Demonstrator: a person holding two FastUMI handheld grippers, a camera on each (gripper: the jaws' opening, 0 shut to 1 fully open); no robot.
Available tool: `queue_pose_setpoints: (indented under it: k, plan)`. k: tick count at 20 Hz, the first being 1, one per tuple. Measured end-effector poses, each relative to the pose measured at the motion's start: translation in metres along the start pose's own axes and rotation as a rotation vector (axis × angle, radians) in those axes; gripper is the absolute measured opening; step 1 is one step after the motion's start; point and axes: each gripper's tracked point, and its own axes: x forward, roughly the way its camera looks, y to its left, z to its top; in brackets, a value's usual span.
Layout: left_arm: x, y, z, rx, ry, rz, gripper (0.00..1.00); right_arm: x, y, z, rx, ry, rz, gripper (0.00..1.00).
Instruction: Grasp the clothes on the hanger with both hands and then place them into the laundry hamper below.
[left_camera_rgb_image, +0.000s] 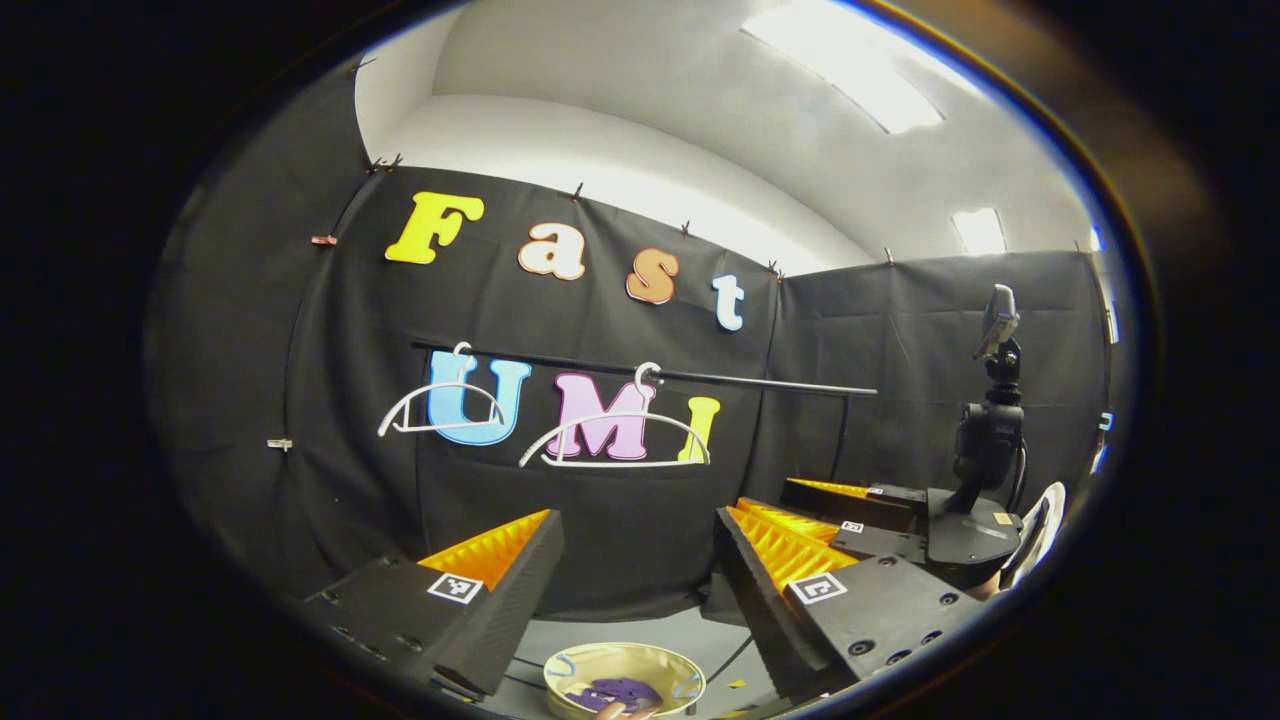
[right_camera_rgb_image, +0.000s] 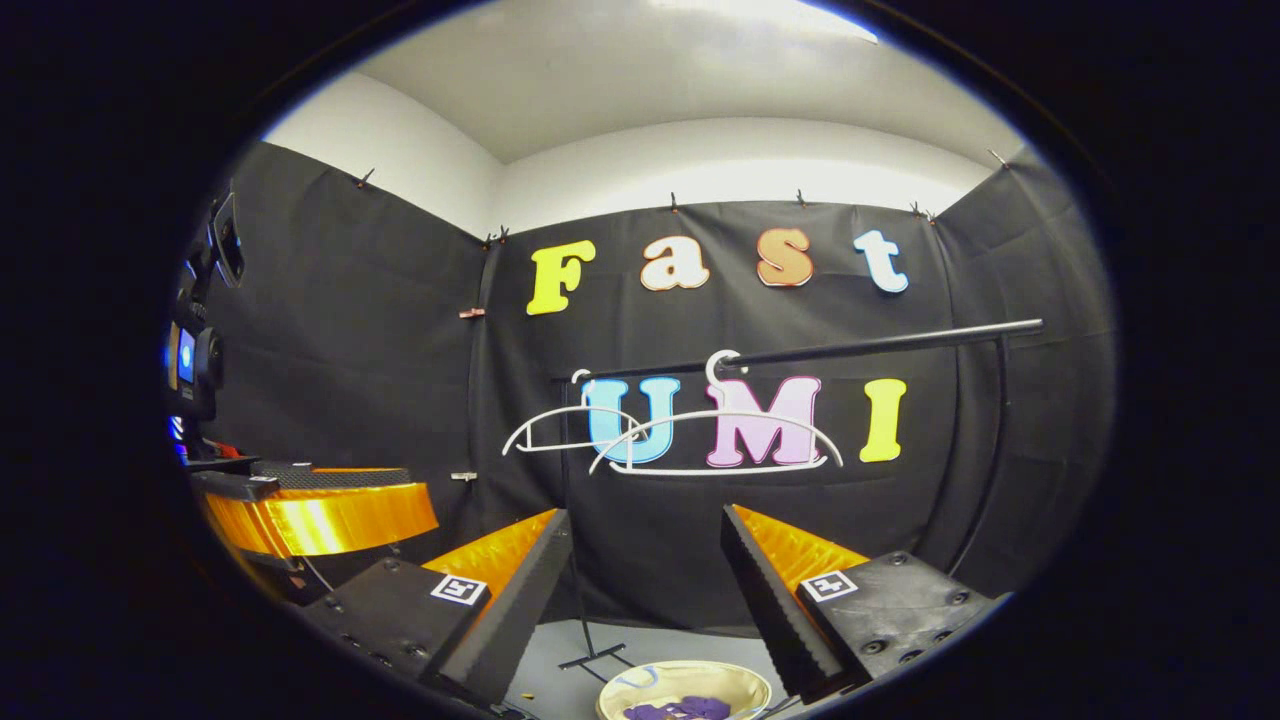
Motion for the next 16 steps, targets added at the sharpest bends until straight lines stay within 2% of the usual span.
queue_pose_setpoints:
  k: [1, 2, 3, 5, 6, 9, 12, 13, 15, 16]
  plan:
    - [-0.005, 0.001, 0.007, 0.016, -0.016, 0.021, 0.92, -0.004, 0.001, 0.007, 0.009, -0.018, -0.001, 0.98]
    - [-0.008, 0.002, 0.011, 0.028, -0.028, 0.039, 0.95, -0.008, 0.002, 0.013, 0.024, -0.028, 0.007, 0.98]
    - [-0.013, -0.001, 0.016, 0.035, -0.041, 0.049, 0.95, -0.011, 0.004, 0.016, 0.036, -0.038, 0.018, 0.96]
    - [-0.018, -0.010, 0.025, 0.041, -0.069, 0.072, 0.95, -0.013, 0.003, 0.028, 0.049, -0.064, 0.041, 0.98]
    - [-0.019, -0.013, 0.028, 0.044, -0.076, 0.086, 0.95, -0.015, 0.003, 0.029, 0.050, -0.066, 0.055, 1.00]
    - [-0.012, -0.020, 0.024, 0.039, -0.067, 0.110, 0.95, -0.019, 0.004, 0.027, 0.040, -0.040, 0.105, 0.98]
    - [0.001, -0.030, 0.023, 0.014, -0.068, 0.113, 0.95, -0.026, -0.006, 0.029, 0.004, -0.045, 0.110, 0.95]
    - [0.001, -0.030, 0.021, 0.013, -0.068, 0.119, 0.95, -0.028, -0.008, 0.028, 0.003, -0.042, 0.112, 0.98]
    - [-0.002, -0.030, 0.022, 0.018, -0.072, 0.124, 0.95, -0.030, -0.010, 0.030, 0.018, -0.048, 0.113, 0.95]
    - [-0.006, -0.032, 0.023, 0.017, -0.074, 0.124, 0.95, -0.032, -0.012, 0.030, 0.022, -0.050, 0.109, 0.98]
